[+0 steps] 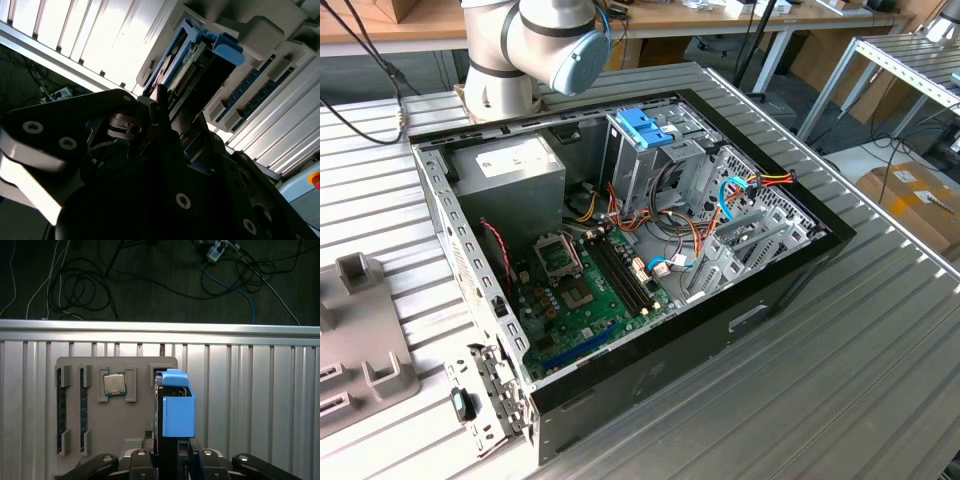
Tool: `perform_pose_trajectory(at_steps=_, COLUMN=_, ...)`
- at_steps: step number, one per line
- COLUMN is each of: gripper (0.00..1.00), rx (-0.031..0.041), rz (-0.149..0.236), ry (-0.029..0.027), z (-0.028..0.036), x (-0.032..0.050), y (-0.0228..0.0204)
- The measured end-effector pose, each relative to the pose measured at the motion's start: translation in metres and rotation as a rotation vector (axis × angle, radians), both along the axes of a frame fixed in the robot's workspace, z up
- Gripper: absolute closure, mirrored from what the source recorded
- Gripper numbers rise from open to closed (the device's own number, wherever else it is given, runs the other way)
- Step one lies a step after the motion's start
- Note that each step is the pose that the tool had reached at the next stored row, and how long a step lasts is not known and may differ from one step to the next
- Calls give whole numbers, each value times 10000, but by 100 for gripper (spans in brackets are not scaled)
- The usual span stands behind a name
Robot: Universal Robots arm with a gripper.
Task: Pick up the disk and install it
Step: 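Pick up the disk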
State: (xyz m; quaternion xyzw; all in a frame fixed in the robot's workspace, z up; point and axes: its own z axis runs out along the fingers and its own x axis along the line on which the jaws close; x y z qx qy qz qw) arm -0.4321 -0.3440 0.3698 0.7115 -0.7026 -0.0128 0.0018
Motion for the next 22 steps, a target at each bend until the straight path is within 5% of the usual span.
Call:
perform_pose_trajectory(at_steps=12, gripper=65, rx=-1, rz=0, ry=3, z=21, x=0, y=0)
perform_pose_trajectory(at_steps=22, gripper=65, rx=0, rz=0, ry=1, z=325, x=0, y=0)
